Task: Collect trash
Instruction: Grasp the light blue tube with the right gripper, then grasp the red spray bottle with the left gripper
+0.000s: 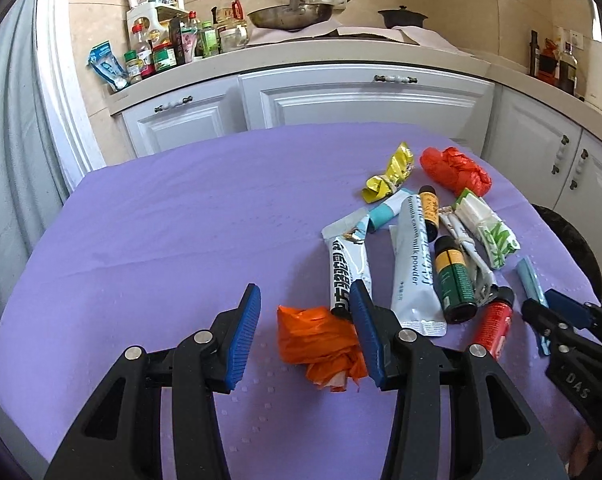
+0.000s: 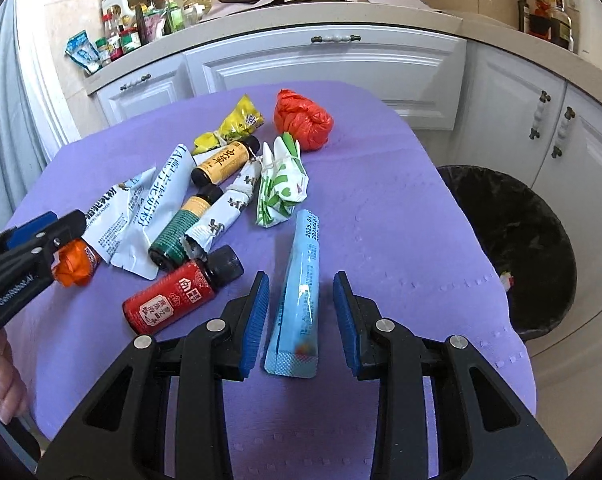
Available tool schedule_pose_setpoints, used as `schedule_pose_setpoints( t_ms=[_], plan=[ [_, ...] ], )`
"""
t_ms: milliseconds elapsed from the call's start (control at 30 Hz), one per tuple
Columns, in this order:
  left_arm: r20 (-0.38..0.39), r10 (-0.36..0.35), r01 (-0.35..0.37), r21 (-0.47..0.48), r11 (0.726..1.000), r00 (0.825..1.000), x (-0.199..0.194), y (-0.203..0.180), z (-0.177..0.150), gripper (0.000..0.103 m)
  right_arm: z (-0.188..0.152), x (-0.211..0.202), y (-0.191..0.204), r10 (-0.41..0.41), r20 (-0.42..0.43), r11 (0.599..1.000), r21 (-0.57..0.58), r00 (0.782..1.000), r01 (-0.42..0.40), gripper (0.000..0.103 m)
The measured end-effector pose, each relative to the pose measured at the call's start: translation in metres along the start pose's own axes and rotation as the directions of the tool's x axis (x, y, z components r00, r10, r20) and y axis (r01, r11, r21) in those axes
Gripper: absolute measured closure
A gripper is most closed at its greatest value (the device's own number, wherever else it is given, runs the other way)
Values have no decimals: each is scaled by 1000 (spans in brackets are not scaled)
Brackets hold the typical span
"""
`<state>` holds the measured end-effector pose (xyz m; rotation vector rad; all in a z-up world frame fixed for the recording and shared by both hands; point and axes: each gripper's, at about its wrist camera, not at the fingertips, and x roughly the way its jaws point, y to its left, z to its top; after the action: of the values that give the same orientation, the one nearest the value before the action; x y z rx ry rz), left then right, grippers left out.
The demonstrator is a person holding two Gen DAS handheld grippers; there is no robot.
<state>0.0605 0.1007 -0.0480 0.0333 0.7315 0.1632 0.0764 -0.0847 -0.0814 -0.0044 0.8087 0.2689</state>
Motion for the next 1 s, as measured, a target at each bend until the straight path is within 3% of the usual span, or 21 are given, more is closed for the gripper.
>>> schedule_pose_setpoints(
  t_ms=[100, 600, 1000],
  plan=[
    [-1, -24, 24, 8, 1000, 1000, -2, -6, -1, 57, 0, 1, -2, -4, -8, 1000, -6, 1000, 4, 84],
    [13, -129, 128, 84, 988, 992, -15, -55, -5, 51, -8, -19, -43, -42, 35, 997, 71, 999, 39, 85],
    [-13, -163, 163, 159, 974, 987, -4, -91, -15, 50, -17, -31, -75, -41, 64, 990, 139, 997, 32, 85]
  ],
)
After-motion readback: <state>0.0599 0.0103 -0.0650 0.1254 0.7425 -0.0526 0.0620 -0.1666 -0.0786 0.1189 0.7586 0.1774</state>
